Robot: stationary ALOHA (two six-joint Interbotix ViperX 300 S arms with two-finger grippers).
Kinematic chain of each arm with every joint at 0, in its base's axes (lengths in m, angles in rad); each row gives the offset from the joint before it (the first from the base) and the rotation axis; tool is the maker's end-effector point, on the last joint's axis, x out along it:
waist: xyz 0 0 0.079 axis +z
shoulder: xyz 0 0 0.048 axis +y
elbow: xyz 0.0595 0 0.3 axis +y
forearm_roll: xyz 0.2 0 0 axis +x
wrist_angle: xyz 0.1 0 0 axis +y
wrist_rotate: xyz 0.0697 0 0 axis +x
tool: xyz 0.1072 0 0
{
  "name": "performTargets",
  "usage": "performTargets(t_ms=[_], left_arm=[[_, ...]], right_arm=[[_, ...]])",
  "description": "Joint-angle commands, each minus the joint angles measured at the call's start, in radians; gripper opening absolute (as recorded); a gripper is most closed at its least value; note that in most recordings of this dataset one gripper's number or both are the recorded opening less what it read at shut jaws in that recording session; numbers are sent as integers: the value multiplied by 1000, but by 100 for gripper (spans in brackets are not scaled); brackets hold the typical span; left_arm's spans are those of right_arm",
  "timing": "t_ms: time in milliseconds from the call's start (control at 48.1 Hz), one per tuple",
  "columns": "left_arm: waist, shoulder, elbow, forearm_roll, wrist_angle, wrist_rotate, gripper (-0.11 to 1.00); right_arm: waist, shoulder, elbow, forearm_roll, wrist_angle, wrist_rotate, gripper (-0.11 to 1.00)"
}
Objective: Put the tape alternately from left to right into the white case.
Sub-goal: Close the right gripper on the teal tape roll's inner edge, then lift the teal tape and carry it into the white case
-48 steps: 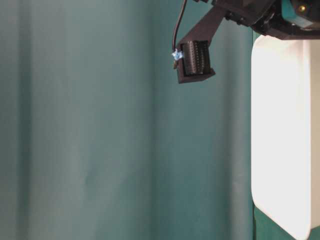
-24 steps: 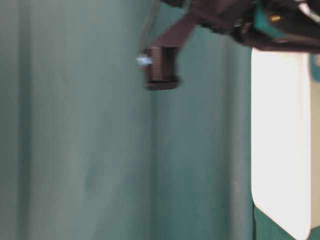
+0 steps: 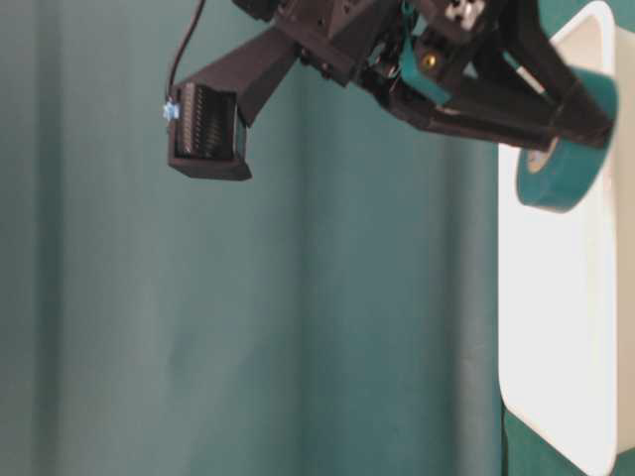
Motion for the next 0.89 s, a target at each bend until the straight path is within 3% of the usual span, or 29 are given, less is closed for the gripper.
performTargets(t_ms=[0, 395, 874], left_arm=[[3, -9, -21, 0, -5, 2, 62], [2, -9, -17, 0, -5, 2, 62], [9, -9, -18, 0, -5, 2, 62]], right_arm=[[-37, -25, -28, -20, -8, 2, 29], [-196, -17, -5, -32, -8, 0, 29], [-242, 37, 34, -32, -55, 2, 29]])
